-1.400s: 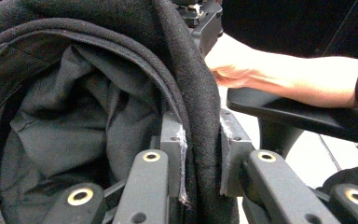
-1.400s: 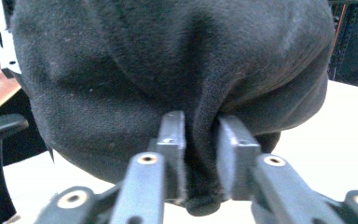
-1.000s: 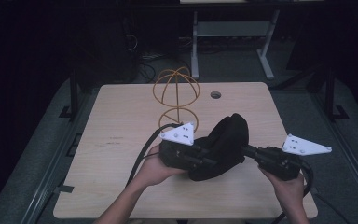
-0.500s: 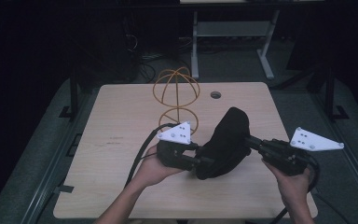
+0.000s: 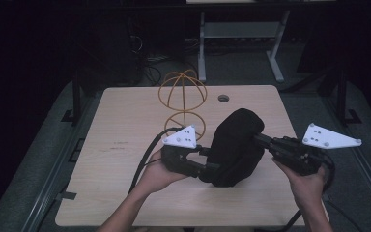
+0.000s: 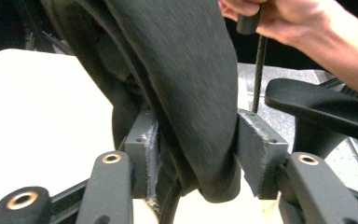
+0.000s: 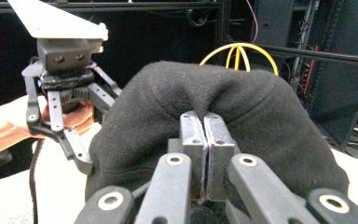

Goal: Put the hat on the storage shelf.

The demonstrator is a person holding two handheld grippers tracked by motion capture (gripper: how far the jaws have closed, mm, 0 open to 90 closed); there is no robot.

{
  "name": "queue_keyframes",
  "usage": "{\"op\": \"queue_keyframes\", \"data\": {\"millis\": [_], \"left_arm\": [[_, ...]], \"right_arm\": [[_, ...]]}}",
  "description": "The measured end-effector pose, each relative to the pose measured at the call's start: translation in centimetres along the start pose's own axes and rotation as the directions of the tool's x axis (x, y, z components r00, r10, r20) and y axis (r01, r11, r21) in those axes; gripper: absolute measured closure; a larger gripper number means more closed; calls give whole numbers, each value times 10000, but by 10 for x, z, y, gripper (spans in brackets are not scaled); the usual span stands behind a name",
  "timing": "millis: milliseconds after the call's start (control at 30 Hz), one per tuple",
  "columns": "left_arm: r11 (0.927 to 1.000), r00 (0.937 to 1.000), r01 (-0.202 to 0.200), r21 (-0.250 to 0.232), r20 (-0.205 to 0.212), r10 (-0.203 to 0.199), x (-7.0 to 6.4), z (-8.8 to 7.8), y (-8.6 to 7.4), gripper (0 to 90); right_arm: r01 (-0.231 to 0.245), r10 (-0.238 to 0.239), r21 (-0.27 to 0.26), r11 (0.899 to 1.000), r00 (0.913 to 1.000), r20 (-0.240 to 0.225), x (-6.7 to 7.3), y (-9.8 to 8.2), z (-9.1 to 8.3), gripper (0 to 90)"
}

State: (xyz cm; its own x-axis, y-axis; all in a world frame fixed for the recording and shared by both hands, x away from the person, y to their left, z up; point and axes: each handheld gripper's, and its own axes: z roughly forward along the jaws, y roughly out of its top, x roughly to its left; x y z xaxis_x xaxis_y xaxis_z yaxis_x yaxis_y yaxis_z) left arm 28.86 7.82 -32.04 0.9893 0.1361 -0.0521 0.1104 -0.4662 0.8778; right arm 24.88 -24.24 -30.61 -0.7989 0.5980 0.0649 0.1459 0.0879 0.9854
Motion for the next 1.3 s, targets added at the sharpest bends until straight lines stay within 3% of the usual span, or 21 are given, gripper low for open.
{"op": "queue_keyframes", "data": {"millis": [333,467,500,667,700,733,767,800,867,933,1000,1033,1067,1100,1133,1167,1200,1233,1300], "left_arm": [[9989,9967,255,401,-782,-223,4,-14,-18,394],[9980,9925,314,545,-1201,-247,6,-24,-27,377],[9966,9879,492,657,-1504,-388,8,-31,-34,367],[9935,9805,679,918,-1903,-494,12,-43,-47,355],[9922,9744,789,965,-2178,-563,14,-52,-56,351],[9922,9744,789,965,-2178,-563,14,-52,-56,348],[9921,9685,917,857,-2392,-689,16,-58,-64,346],[9921,9685,917,857,-2392,-689,16,-58,-64,339],[9906,9595,1192,676,-2642,-975,17,-64,-73,333],[9887,9485,1260,812,-3019,-960,22,-73,-87,320],[9880,9459,1299,830,-3093,-984,22,-74,-90,311],[9855,9361,1490,805,-3327,-1144,24,-77,-99,304],[9855,9361,1490,805,-3327,-1144,24,-77,-99,296],[9827,9298,1645,851,-3458,-1257,25,-80,-107,287],[9827,9298,1645,851,-3458,-1257,25,-80,-107,283],[9814,9253,1724,848,-3556,-1318,26,-82,-114,279],[9814,9253,1724,848,-3556,-1318,26,-82,-114,273],[9783,9207,1888,848,-3619,-1463,27,-84,-122,267],[9773,9171,1966,783,-3672,-1551,27,-86,-129,261]], "right_arm": [[-110,106,376,9992,9999,118,-14,15,2,889],[-165,152,496,9986,9996,257,-20,20,4,889],[-126,110,496,9987,9994,341,-22,24,5,889],[-167,147,471,9987,9990,428,-28,32,8,889],[-104,80,502,9987,9988,475,-32,38,10,888],[-104,80,502,9987,9988,475,-32,38,10,888],[-52,23,528,9986,9986,536,-36,45,13,889],[-52,23,528,9986,9986,536,-36,45,13,889],[-39,11,533,9986,9986,535,-40,53,18,888],[34,-68,574,9983,9982,591,-44,64,25,888],[37,-73,600,9982,9982,600,-46,67,27,888],[78,-116,628,9980,9981,599,-48,74,33,888],[78,-116,628,9980,9981,599,-48,74,33,888],[140,-181,648,9978,9978,636,-50,80,38,888],[140,-181,648,9978,9978,636,-50,80,38,888],[113,-153,637,9979,9979,622,-53,85,43,889],[113,-153,637,9979,9979,622,-53,85,43,889],[117,-157,640,9979,9978,638,-55,89,48,888],[115,-159,627,9980,9974,708,-58,93,53,888]]}}
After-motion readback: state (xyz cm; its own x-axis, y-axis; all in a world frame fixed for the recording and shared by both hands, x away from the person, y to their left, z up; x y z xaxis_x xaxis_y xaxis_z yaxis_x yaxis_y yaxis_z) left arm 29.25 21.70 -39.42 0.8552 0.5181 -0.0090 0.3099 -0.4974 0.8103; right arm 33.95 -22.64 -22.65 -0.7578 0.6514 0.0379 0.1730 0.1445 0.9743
